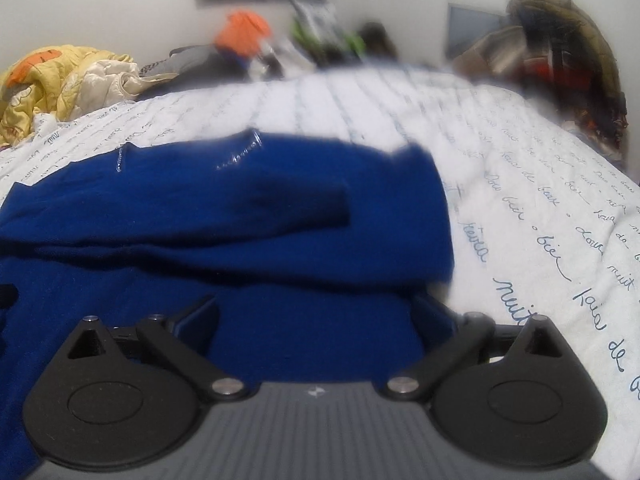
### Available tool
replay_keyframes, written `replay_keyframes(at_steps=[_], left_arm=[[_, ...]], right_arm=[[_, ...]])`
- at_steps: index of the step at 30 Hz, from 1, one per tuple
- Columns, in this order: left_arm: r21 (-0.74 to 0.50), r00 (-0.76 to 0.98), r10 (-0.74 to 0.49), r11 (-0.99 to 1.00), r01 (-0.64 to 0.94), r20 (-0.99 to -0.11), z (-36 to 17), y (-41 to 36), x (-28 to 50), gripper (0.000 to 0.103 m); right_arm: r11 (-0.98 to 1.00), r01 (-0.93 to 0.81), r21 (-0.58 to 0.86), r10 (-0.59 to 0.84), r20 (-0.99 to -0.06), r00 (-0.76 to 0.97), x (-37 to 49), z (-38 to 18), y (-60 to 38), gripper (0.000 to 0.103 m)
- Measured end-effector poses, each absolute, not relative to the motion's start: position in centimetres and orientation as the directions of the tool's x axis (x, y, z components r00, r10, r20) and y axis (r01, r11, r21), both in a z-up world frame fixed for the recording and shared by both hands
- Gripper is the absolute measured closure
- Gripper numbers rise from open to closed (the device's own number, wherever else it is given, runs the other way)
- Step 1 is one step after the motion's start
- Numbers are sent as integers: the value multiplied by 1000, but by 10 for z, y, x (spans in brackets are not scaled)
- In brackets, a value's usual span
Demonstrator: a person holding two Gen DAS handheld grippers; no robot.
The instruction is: Fold small clothes
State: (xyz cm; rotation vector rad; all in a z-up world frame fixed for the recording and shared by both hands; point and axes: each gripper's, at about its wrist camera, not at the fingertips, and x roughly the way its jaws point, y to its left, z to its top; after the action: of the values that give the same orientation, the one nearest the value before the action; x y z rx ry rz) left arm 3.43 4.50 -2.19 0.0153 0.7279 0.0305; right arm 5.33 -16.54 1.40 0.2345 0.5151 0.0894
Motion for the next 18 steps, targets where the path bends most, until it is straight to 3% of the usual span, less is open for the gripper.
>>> replay_keyframes(at_steps=[18], left_arm=[[8, 772, -6, 1000, 14, -636, -26, 45, 28, 0]], right_arm=[[969, -25, 247, 144, -476, 868, 54, 13, -164, 0]])
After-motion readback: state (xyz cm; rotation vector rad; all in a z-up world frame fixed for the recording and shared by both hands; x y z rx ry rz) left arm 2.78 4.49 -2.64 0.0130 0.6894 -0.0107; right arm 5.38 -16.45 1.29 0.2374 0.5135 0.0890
